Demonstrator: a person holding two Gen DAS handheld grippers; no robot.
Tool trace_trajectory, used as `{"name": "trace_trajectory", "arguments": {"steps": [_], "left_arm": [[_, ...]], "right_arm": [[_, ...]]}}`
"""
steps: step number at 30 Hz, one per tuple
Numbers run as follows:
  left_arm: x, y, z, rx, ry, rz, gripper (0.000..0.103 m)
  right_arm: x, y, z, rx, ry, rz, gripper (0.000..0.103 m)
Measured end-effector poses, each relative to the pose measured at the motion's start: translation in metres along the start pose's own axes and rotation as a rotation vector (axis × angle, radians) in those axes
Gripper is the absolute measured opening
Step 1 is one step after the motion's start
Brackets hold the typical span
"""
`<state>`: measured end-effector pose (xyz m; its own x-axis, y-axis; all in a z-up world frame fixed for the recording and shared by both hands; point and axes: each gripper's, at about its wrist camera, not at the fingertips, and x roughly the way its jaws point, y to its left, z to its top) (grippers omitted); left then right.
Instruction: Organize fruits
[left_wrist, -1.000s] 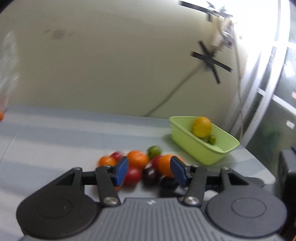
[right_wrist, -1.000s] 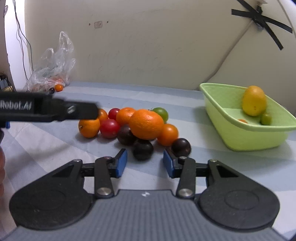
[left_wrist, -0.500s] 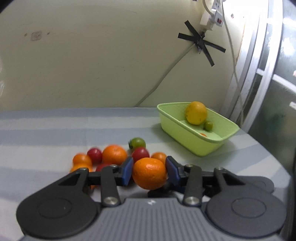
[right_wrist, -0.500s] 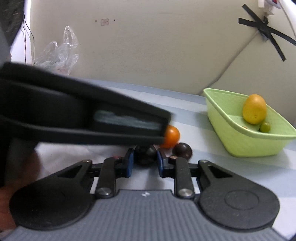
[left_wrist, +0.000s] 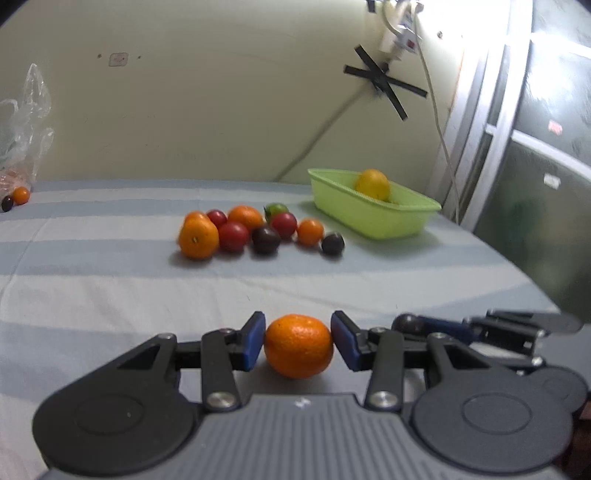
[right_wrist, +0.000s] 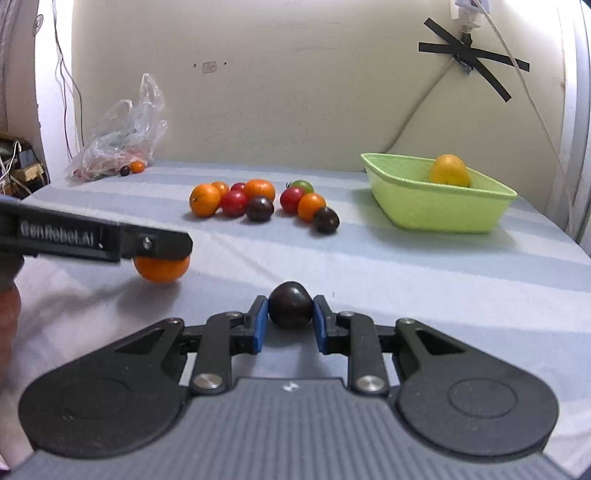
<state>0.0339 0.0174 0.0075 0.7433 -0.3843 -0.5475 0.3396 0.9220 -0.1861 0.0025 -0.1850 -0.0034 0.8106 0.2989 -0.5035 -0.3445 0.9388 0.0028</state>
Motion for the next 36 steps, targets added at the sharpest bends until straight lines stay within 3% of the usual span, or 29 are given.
{"name": "trace_trajectory", "arguments": {"steps": [5, 8, 9, 36], "left_arm": [[-0.003, -0.012, -0.013, 0.066, -0.043, 0.052, 0.047], [-0.004, -0.01, -0.014, 0.052, -0.04, 0.051, 0.048], [-0.003, -0.008, -0.014, 0.038, -0.035, 0.048, 0.049], [-0.004, 0.0, -0.014, 0.001, -0.034, 0.004, 0.051]], "right_arm": [[0.0, 0.004, -0.001, -0.038, -0.005, -0.014, 0.031], [-0.001, 0.002, 0.0, -0.039, -0.021, -0.01, 0.05], [-0.001, 0.004, 0.0, -0.04, -0.026, -0.012, 0.051], [0.001, 0.004, 0.0, -0.03, -0.016, 0.016, 0.052]]}}
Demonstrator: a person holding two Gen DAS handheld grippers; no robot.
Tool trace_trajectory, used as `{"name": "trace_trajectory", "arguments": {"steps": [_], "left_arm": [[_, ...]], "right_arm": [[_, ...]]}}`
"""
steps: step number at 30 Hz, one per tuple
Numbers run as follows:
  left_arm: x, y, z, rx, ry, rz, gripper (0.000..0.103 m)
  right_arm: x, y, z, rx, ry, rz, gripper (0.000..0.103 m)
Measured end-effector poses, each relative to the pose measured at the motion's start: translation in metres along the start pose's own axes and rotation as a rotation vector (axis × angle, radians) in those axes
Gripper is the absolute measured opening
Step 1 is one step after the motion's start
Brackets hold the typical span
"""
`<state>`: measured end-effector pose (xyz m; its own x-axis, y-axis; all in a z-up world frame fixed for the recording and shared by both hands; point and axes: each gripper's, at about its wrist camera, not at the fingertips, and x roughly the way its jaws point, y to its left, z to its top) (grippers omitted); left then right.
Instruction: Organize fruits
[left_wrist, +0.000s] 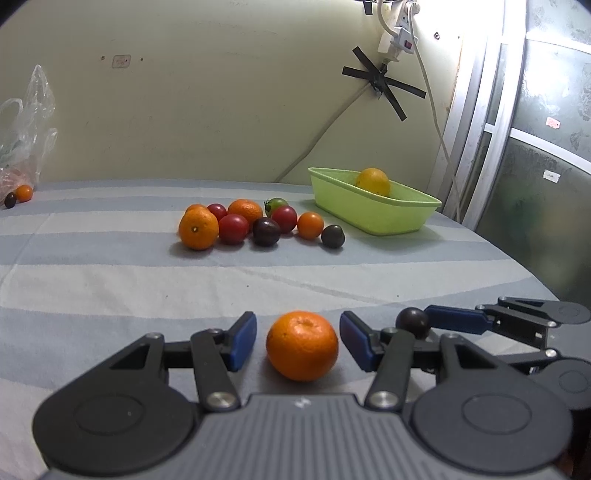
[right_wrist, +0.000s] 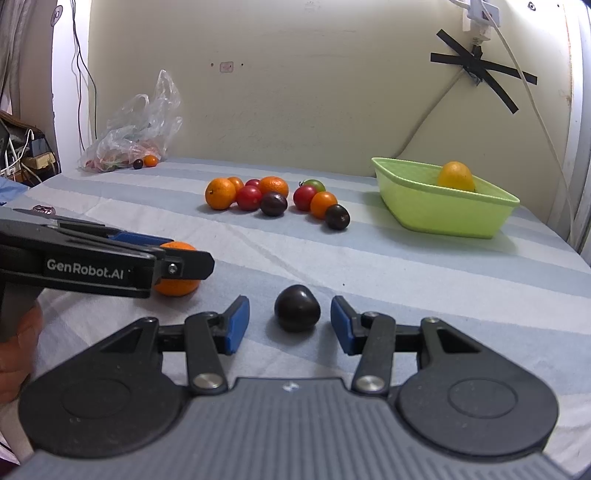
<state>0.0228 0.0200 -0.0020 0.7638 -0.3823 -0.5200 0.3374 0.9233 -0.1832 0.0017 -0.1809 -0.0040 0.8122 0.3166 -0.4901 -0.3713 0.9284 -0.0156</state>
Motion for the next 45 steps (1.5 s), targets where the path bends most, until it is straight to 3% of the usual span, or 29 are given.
{"name": "trace_trajectory", "arguments": {"steps": [15, 18, 21, 26, 30, 35, 40, 45], "left_arm": [[-0.007, -0.011, -0.005, 0.067, 0.011, 0.032, 0.051], [-0.007, -0.012, -0.006, 0.076, 0.012, 0.024, 0.045], [-0.005, -0.014, -0.005, 0.084, 0.01, 0.034, 0.041], [0.004, -0.025, 0.003, 0.08, 0.036, -0.042, 0.041], [0.026, -0.038, 0.034, 0.068, 0.06, -0.118, 0.041], [0.073, -0.071, 0.095, 0.113, 0.015, -0.16, 0.041], [0.143, -0.095, 0.142, 0.094, 0.015, -0.136, 0.041], [0.193, -0.101, 0.156, 0.073, 0.059, -0.094, 0.042]], "right_arm": [[0.003, -0.002, 0.001, 0.008, 0.02, -0.002, 0.052], [0.003, -0.003, 0.001, 0.014, 0.019, -0.001, 0.051], [0.002, 0.0, 0.0, 0.0, 0.009, -0.015, 0.029], [-0.004, -0.007, 0.0, 0.033, -0.027, -0.004, 0.029], [-0.008, -0.037, 0.009, 0.082, -0.064, -0.037, 0.028], [-0.007, -0.092, 0.045, 0.126, -0.142, -0.103, 0.028], [0.022, -0.144, 0.075, 0.196, -0.174, -0.161, 0.029], [0.06, -0.175, 0.083, 0.236, -0.149, -0.183, 0.029]]}}
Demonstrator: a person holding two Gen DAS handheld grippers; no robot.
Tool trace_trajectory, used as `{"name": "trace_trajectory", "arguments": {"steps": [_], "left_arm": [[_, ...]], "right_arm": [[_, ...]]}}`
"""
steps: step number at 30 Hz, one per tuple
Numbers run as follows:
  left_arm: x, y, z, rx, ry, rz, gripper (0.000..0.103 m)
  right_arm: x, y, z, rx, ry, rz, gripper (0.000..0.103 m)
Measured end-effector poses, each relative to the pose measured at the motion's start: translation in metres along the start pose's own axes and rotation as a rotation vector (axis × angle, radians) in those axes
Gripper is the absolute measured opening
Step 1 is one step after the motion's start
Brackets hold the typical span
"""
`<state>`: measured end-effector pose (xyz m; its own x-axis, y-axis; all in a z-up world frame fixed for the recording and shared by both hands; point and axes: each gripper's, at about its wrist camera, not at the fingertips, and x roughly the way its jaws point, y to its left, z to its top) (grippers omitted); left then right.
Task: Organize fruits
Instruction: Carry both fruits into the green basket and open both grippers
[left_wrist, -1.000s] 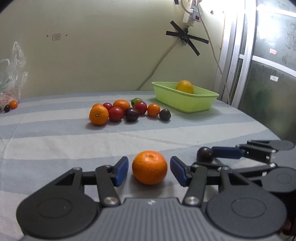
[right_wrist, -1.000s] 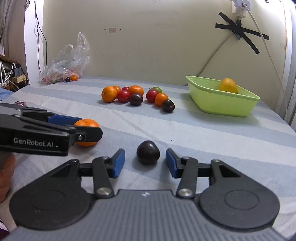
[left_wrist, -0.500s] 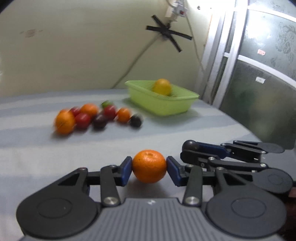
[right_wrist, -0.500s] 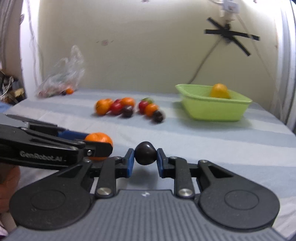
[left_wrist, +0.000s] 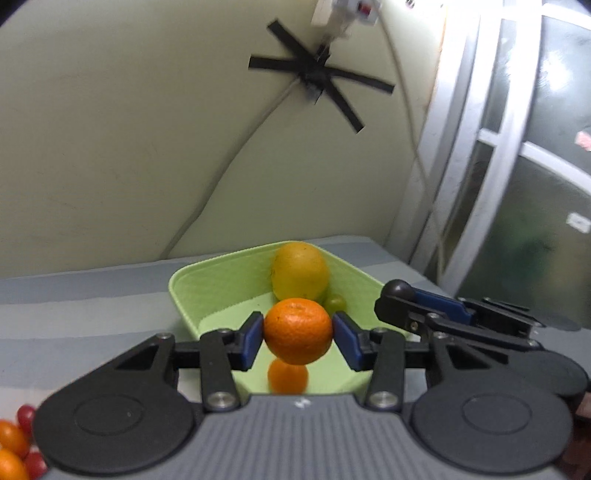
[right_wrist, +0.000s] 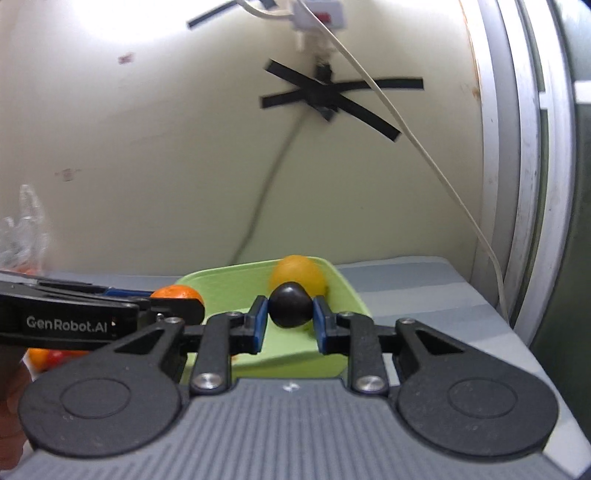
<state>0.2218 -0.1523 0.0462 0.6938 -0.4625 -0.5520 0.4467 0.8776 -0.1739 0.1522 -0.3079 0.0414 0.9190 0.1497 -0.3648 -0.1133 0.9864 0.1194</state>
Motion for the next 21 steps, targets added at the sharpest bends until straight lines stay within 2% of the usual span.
{"name": "trace_trajectory", "arguments": {"steps": [5, 7, 10, 13, 16, 18, 21], "left_arm": [[0.026, 0.001, -0.001, -0.034, 0.039, 0.003, 0.045], [0.026, 0.001, -0.003, -0.048, 0.026, 0.003, 0.052], [0.015, 0.001, -0.001, -0.04, 0.008, 0.011, 0.052], [-0.018, 0.007, 0.004, -0.051, -0.047, 0.015, 0.052], [-0.069, 0.03, 0.0, -0.099, -0.12, 0.026, 0.052], [-0.1, 0.047, -0.009, -0.111, -0.149, 0.074, 0.052], [-0.145, 0.079, -0.036, -0.133, -0.167, 0.194, 0.052]], "right_arm": [[0.006, -0.013, -0.007, 0.055, 0.021, 0.023, 0.032], [-0.002, -0.016, -0.008, 0.07, -0.002, 0.014, 0.043], [-0.009, -0.019, -0.008, 0.088, -0.029, 0.015, 0.043], [-0.017, -0.02, -0.01, 0.094, -0.056, 0.012, 0.043], [-0.024, -0.02, -0.01, 0.107, -0.092, 0.012, 0.043], [-0.028, -0.02, -0.011, 0.109, -0.117, 0.006, 0.043], [-0.035, -0.016, -0.012, 0.093, -0.149, -0.004, 0.043]]}}
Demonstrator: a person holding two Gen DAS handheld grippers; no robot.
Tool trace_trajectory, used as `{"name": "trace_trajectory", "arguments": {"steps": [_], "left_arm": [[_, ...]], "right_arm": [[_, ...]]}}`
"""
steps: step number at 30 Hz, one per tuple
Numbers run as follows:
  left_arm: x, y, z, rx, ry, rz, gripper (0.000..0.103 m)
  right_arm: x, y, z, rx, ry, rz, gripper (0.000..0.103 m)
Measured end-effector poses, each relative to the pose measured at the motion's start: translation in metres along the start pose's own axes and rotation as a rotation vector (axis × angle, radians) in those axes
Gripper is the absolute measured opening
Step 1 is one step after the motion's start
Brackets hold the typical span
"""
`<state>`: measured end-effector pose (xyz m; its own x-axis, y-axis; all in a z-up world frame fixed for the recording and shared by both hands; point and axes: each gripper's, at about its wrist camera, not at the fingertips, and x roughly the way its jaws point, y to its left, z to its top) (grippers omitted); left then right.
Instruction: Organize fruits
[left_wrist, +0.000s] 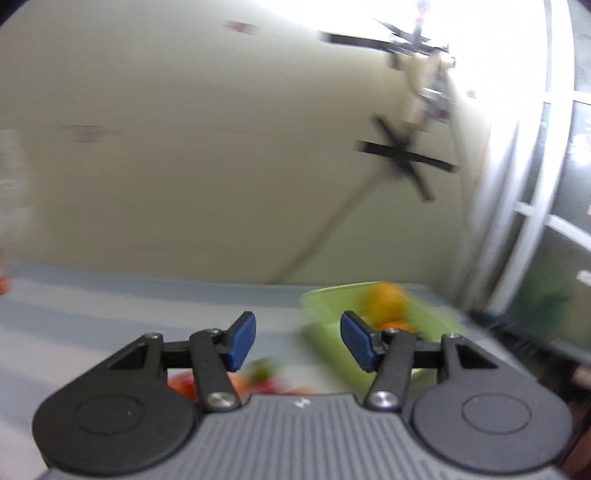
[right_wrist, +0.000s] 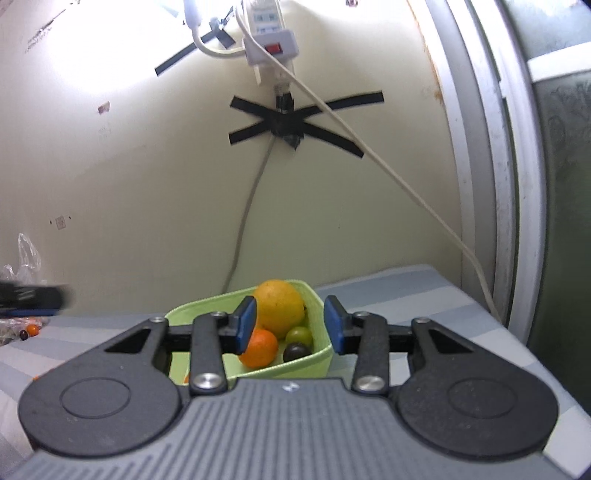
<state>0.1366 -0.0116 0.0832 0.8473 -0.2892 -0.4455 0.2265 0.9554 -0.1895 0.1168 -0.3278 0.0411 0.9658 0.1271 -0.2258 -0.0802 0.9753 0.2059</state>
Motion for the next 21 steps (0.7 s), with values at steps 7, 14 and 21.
{"name": "trace_trajectory", "arguments": {"steps": [7, 14, 21], "left_arm": [[-0.039, 0.069, -0.047, -0.035, 0.067, 0.163, 0.052], [-0.014, 0.074, -0.061, -0.026, 0.109, 0.088, 0.053], [0.016, 0.076, -0.06, -0.021, 0.125, 0.06, 0.058]], "right_arm": [[-0.022, 0.029, -0.003, 0.003, 0.032, 0.112, 0.043], [-0.027, 0.121, -0.04, -0.19, 0.194, 0.26, 0.042], [0.006, 0.186, -0.056, -0.32, 0.287, 0.306, 0.042]]}}
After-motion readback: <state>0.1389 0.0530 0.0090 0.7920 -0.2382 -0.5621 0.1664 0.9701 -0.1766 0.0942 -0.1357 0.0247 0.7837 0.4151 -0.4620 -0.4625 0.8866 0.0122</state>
